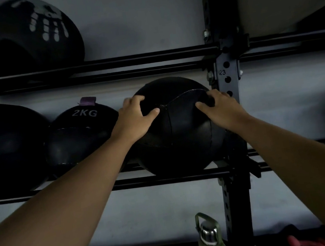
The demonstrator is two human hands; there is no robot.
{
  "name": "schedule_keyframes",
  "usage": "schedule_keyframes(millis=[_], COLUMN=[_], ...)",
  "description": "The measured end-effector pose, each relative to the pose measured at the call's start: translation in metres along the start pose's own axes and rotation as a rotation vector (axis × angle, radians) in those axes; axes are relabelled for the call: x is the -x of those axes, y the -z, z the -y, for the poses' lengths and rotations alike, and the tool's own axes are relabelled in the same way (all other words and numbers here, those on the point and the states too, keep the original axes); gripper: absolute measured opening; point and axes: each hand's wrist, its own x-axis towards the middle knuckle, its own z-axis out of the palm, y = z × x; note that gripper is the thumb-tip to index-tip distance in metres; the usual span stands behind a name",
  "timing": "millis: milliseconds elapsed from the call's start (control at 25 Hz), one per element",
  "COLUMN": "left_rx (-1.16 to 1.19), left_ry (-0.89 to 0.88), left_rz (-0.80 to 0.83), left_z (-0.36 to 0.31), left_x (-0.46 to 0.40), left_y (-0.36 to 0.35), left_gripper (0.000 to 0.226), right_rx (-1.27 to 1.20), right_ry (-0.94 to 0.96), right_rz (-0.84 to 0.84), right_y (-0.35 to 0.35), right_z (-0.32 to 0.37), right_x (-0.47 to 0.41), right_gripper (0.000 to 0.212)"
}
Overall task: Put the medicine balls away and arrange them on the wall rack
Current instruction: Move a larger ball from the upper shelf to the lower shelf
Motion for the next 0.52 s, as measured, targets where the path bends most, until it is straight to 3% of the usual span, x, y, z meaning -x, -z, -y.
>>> schedule_keyframes(millis=[120, 200, 280, 400, 520], left_rx=[-0.192, -0.237, -0.195, -0.150, -0.154], left_ry=[-0.387, -0.563, -0.625, -0.680, -0.852], left_rz=[-0.012, 0.063, 0.262, 0.665, 0.939], left_z=[-0.012, -0.021, -0.032, -0.045, -0.063], left_x=[0.024, 0.047, 0.074, 0.129, 0.212], left_y=[-0.002, -0.013, -0.032, -0.071, -0.114], left_gripper=[0.035, 0.023, 0.019, 0.019, 0.018], right_rx=[0.108, 0.189, 0.305, 0.525, 0.653], right_ry=[0.023, -0.014, -0.078, -0.233, -0.442], right_rz=[0.017, 0.033, 0.051, 0.105, 0.178], right_y=[0.011, 0.015, 0.018, 0.016, 0.020], right_z=[0.000, -0.005, -0.012, -0.025, -0.046], right_x=[0.039, 0.075, 0.116, 0.193, 0.313], right_gripper=[0.044, 0.029, 0.018, 0.026, 0.026])
